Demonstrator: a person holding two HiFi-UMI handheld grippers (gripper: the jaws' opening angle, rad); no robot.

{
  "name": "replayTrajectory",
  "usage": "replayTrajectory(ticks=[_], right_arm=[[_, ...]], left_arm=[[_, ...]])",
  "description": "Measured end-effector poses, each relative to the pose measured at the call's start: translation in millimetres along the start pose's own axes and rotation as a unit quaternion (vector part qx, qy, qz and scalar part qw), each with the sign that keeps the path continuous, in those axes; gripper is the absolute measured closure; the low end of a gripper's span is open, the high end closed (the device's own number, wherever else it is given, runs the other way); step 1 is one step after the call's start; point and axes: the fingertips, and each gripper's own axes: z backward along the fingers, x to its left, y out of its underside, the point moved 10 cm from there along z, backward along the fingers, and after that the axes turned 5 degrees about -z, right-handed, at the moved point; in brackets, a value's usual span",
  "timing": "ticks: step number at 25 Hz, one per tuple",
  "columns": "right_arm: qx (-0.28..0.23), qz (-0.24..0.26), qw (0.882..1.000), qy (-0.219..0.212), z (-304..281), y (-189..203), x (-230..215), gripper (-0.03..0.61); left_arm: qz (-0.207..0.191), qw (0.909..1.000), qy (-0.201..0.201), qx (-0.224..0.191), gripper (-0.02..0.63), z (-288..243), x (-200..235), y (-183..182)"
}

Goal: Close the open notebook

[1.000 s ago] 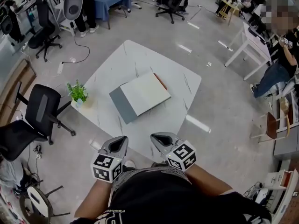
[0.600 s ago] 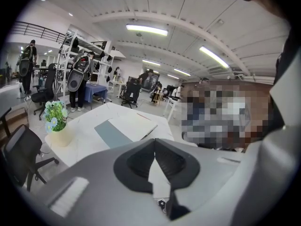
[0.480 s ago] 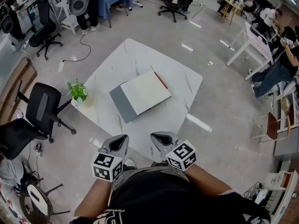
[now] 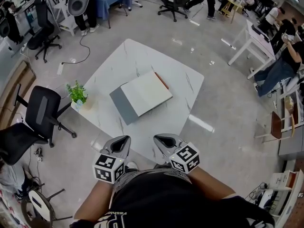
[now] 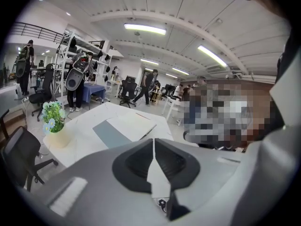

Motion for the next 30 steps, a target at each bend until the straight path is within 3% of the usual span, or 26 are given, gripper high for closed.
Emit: replayTrajectory(ticks=[10,16,30], right_arm=[[-0.004,-0.004,1.000,0.009,6.4,2.3,-1.0,0.578],[0.000,-0.004,1.000,0.009,6.8,2.8,-3.3,0.578],[0.006,-0.002,1.000,0.002,6.1,2.8,-0.1,0.578]], left_arm=[[-0.009,0.9998,0.019,-0.007,0.552,-3.9,-5.7,-4.2],[-0.002,0.9999,0.013,-0.009,0.522,-6.0,-3.4,-3.1],[-0.010,0.9998,0.016,-0.002,0.522,-6.0,-4.0,-2.6]])
